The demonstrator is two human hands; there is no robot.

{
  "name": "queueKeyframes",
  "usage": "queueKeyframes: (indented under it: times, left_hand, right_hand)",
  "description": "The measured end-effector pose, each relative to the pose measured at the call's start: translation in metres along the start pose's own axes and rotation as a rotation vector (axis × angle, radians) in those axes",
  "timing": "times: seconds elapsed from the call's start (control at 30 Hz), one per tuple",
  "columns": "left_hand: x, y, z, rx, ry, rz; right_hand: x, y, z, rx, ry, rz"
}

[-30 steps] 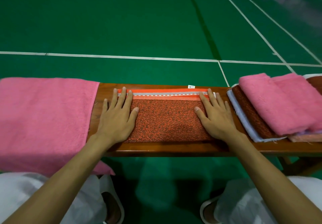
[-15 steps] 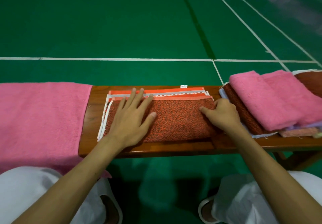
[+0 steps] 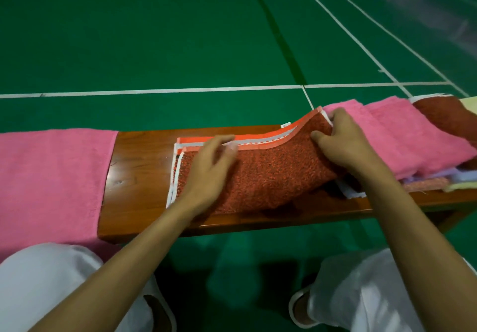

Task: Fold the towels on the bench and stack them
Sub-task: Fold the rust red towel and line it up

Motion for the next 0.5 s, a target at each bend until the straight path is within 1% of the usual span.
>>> queueKeyframes:
  times: [0.03, 0.07, 0.13, 0.2, 0.3, 0.4, 0.5]
  left_hand:
    - [-0.004, 0.011, 0.004, -0.033, 0.081, -0.108]
    - [-0.004, 0.024, 0.007, -0.036, 0.199, -0.186]
    - [0.004, 0.048, 0.005, 0.037, 0.461, -0.323]
    - [0.011, 0.068, -0.002, 0.1, 0.648, -0.439]
    - [0.025, 0.078, -0.006, 0.141, 0.744, -0.514]
    - [0.035, 0.075, -0.007, 0.203, 0.775, -0.556]
    - [0.037, 0.076, -0.007, 0.214, 0.8, -0.617]
  right_hand:
    - [0.003, 0.005, 0.001, -0.017, 0.007, -0.02]
    - [0.007, 0.008, 0.0, -0.034, 0.014, -0.046]
    - [0.013, 0.012, 0.0, -0.067, 0.027, -0.102]
    - [0.019, 0.011, 0.0, -0.089, 0.05, -0.157]
    - [0.033, 0.006, -0.001, -0.101, 0.087, -0.204]
    - [0.056, 0.0, -0.008, -0.135, 0.157, -0.183]
    - [0.09, -0.018, -0.02, -0.186, 0.272, -0.165]
Point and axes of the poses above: each hand's wrist, its own z-axis towards the middle knuckle, its own y-axis out of the back of the hand, x = y × z, the point moved 5 cm from there along z, towards the middle knuckle, and after that the axes turned 8 degrees about -z, right-handed, at the moved point
